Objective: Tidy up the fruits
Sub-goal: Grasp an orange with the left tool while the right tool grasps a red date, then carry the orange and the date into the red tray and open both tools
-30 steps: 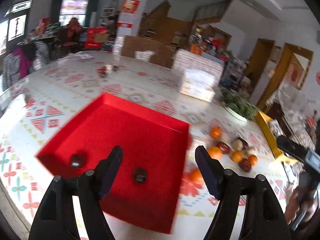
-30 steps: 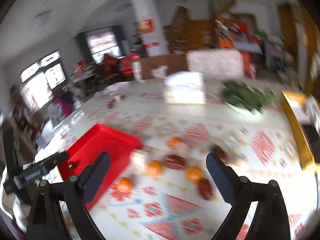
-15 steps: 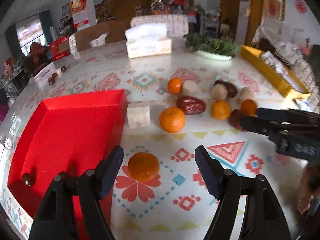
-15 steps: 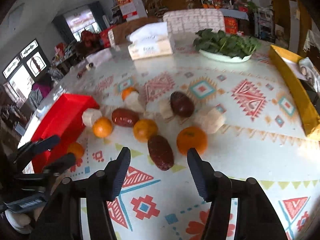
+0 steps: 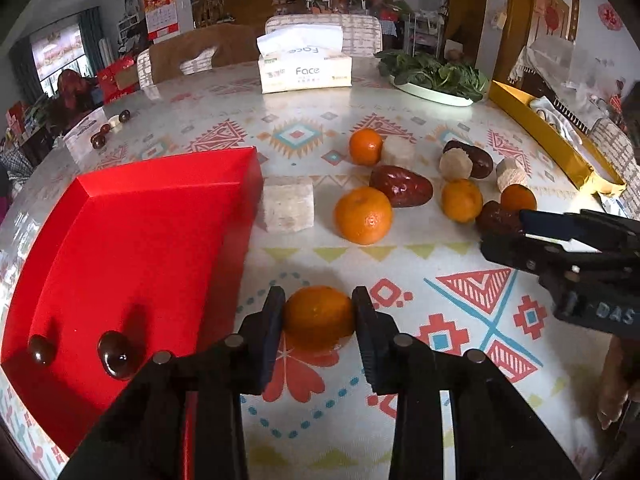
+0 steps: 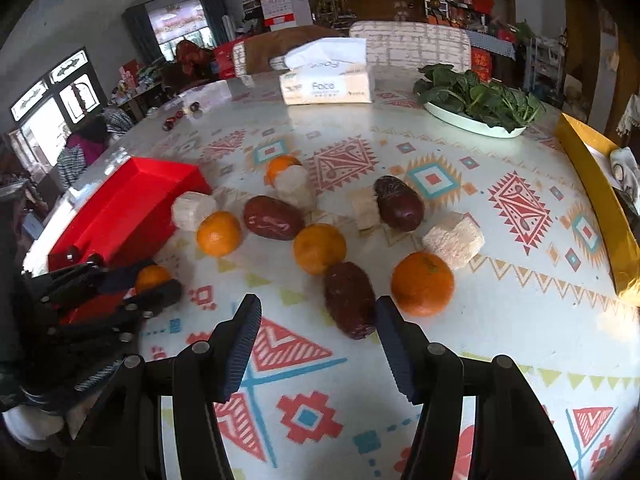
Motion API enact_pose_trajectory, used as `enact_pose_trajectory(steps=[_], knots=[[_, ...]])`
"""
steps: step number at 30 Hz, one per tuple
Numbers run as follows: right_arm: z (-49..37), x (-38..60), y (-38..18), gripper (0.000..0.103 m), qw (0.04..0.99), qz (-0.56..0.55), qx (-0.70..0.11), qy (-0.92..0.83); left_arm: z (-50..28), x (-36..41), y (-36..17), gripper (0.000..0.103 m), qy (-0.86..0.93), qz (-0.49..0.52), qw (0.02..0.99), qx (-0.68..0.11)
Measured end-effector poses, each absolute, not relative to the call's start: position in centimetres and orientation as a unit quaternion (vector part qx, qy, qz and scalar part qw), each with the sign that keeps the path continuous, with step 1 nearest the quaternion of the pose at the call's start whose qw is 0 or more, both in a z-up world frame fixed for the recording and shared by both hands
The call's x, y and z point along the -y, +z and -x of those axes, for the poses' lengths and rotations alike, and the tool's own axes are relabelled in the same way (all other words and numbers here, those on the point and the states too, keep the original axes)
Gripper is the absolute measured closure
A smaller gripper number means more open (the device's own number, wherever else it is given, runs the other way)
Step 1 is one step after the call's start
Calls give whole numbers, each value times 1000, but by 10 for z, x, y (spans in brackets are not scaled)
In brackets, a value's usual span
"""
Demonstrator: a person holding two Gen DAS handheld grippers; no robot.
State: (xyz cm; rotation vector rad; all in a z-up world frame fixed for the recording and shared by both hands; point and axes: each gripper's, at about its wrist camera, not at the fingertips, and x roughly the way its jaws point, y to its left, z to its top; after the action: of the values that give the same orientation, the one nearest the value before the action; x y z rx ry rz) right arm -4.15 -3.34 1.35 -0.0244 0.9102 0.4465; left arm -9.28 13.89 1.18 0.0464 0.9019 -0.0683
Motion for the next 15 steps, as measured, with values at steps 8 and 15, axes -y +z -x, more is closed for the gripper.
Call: enact_pose_trajectory(steps=[8,15], knots=[[35,16,6,72,879,48,-436,189,106,-148,20,71,-49,6,911,-409],[57,18,36,72,889,27,-406,211,128,-198,51,71,-52,92,921,-375]])
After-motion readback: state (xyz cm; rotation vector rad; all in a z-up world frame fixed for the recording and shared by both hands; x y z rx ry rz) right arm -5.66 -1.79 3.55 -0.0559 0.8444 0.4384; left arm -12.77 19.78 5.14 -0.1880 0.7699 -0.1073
